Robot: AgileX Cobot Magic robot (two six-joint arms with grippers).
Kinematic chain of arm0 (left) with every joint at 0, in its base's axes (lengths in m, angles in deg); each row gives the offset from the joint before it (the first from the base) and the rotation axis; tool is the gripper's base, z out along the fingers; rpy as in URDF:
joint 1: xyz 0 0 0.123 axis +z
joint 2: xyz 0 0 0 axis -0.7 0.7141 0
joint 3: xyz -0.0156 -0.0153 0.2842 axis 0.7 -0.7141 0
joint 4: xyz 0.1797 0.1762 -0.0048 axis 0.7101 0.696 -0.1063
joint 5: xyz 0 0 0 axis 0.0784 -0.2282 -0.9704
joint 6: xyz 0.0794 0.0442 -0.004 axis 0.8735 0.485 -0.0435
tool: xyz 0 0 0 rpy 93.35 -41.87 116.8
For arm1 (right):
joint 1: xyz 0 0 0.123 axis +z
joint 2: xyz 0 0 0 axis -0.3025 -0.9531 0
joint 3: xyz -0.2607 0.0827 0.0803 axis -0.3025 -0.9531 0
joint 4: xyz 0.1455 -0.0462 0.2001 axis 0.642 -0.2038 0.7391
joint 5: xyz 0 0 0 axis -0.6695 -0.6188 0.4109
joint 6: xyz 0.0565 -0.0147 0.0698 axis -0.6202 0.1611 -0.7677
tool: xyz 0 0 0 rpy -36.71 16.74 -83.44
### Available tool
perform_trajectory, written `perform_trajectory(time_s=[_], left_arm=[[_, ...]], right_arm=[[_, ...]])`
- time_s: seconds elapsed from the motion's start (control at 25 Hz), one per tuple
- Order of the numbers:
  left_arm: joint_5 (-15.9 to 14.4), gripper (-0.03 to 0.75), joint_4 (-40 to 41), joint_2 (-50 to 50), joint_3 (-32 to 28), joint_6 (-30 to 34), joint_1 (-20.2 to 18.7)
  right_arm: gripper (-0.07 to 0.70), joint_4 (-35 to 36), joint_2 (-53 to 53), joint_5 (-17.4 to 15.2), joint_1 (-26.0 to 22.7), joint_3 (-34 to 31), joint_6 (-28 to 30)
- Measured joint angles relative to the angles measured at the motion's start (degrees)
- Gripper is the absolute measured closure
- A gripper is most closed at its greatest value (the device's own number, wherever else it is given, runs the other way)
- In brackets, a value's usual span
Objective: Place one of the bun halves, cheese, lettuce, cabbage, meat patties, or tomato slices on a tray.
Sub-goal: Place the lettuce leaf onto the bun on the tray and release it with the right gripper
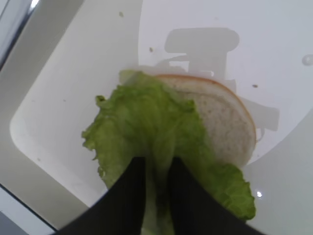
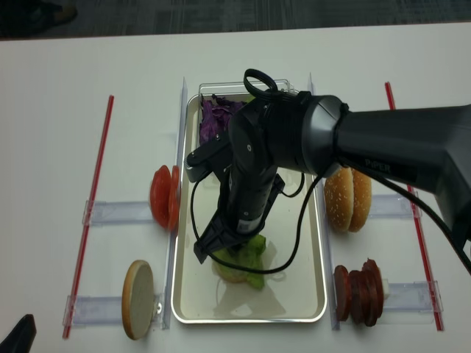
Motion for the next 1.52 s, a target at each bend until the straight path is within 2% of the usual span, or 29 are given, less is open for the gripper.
perform_trajectory(time_s=[0.04,0.16,0.32,0.52,0.88,1.4,1.52], left_arm=[[0.00,0.228,0.00,0.00,0.00,0.00,0.00],[0.00,0.228,0.00,0.00,0.00,0.00,0.00],[0.00,0.228,0.00,0.00,0.00,0.00,0.00],[0.00,0.228,0.00,0.00,0.00,0.00,0.00],[0.00,0.230,0.00,0.00,0.00,0.00,0.00],[0.00,0.230,0.00,0.00,0.00,0.00,0.00],[0.00,0.230,0.00,0.00,0.00,0.00,0.00]], right_arm=[[0.347,1.05,0.00,0.00,0.00,0.00,0.84],[0.181,1.89,0.00,0.00,0.00,0.00,1.19],[0.118,2.15,0.00,0.00,0.00,0.00,1.32],[0.101,3.46,0.00,-0.41,0.00,0.13,1.90],[0.099,3.88,0.00,-4.68,0.00,5.19,2.33],[0.099,3.78,0.00,-19.00,0.00,14.46,2.22],[0.099,3.88,-0.09,-20.85,-0.51,17.05,2.11]])
